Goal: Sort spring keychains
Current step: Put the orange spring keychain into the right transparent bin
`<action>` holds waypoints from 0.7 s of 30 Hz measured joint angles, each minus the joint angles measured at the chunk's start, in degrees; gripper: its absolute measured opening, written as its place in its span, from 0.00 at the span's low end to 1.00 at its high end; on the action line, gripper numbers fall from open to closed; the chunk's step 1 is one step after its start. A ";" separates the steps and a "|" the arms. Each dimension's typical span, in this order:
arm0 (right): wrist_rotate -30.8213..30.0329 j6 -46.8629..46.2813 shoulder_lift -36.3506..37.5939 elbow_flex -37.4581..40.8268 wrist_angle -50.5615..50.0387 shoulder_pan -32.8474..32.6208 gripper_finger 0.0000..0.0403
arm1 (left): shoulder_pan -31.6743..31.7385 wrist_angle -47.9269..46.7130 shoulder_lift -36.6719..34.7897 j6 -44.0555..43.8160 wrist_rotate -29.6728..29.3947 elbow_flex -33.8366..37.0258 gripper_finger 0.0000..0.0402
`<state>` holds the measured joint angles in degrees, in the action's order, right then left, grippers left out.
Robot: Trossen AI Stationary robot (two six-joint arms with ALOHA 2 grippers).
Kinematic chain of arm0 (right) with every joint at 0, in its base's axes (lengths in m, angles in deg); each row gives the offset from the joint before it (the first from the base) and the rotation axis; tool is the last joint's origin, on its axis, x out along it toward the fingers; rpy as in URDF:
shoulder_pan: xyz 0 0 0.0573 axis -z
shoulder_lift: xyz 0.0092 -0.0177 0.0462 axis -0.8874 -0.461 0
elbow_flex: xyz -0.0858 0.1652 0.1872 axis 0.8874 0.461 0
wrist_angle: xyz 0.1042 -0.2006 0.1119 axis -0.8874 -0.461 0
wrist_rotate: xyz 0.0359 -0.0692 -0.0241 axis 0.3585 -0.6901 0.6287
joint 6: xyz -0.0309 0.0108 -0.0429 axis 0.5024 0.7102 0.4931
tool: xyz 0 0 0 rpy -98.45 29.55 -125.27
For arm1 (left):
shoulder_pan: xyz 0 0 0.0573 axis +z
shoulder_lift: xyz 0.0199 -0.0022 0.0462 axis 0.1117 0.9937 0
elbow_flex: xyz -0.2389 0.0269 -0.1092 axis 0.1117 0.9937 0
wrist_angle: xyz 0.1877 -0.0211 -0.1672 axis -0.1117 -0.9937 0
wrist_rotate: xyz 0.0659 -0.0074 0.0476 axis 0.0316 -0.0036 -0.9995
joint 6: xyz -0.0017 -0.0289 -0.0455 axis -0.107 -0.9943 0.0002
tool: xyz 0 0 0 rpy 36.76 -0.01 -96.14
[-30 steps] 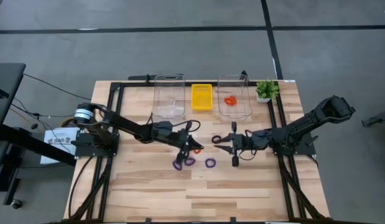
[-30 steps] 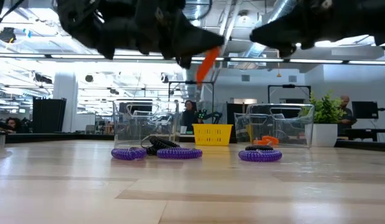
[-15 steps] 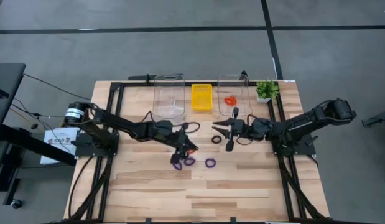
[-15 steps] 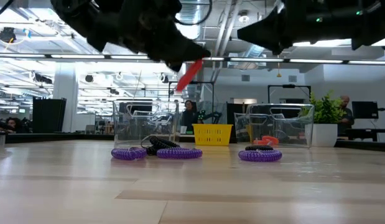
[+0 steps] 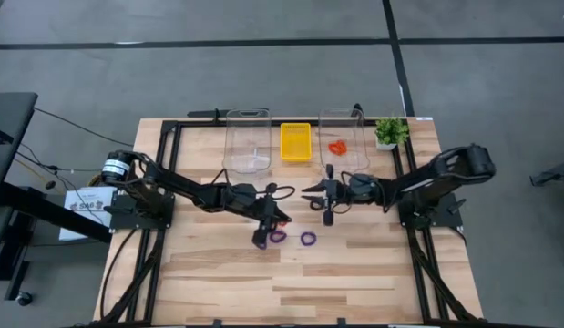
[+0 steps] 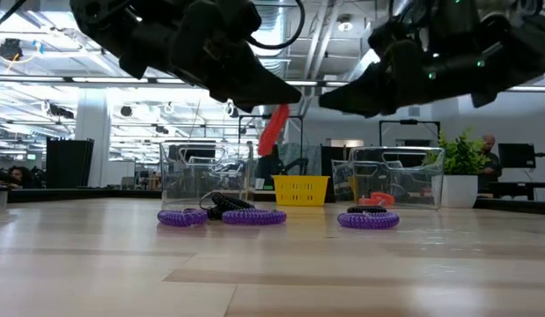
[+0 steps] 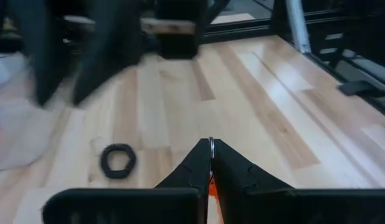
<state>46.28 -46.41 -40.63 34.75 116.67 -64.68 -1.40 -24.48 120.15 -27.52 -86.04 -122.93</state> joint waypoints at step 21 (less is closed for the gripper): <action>7.61 1.11 -12.44 -6.53 0.69 -2.26 0.17 | 2.81 2.99 0.00 -0.25 -5.63 0.00 0.04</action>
<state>53.89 -45.31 -53.08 28.22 117.35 -66.94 1.41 -21.49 120.15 -27.77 -91.67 -122.93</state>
